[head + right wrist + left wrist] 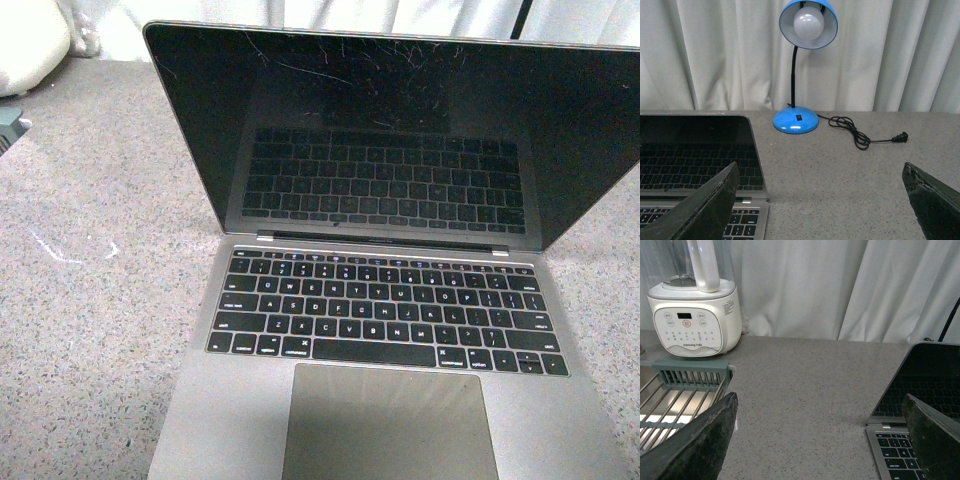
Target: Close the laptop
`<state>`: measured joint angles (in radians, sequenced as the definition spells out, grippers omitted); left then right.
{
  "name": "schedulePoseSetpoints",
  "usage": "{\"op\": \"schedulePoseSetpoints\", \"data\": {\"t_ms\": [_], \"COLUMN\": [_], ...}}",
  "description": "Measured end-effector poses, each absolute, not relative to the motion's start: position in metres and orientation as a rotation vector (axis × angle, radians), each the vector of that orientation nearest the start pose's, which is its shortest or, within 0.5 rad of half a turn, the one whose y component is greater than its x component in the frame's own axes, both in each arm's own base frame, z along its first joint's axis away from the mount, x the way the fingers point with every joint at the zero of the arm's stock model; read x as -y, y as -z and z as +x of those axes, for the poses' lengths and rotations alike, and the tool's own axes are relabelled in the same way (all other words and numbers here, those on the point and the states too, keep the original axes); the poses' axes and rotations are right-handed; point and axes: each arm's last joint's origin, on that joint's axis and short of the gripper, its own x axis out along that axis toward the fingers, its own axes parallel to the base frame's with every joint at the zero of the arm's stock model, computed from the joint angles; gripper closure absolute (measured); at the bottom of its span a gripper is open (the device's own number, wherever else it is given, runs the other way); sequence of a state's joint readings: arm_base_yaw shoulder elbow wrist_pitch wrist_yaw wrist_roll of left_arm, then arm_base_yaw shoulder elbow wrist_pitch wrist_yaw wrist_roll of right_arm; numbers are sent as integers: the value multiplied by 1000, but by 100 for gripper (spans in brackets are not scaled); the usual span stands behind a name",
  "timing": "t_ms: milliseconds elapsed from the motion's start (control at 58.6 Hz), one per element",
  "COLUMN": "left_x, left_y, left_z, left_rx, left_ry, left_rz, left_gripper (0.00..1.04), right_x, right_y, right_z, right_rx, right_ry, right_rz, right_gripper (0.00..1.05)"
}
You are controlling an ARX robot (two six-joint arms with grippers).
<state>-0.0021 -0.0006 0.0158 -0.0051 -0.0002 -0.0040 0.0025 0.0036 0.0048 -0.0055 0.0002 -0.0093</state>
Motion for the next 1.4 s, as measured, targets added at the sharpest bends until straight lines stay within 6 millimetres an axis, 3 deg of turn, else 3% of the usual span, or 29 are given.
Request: {"op": "schedulePoseSetpoints", "data": {"t_ms": [1400], "left_x": [0], "left_y": [-168], "left_z": [97], "left_rx": [11], "left_ry": [2], "left_rz": [-4], "left_gripper": [6], "right_x": [0], "right_y": [-164], "right_z": [98], "right_rx": [-4], "right_ry": [-2], "right_rz": [-9], "right_gripper": [9]}}
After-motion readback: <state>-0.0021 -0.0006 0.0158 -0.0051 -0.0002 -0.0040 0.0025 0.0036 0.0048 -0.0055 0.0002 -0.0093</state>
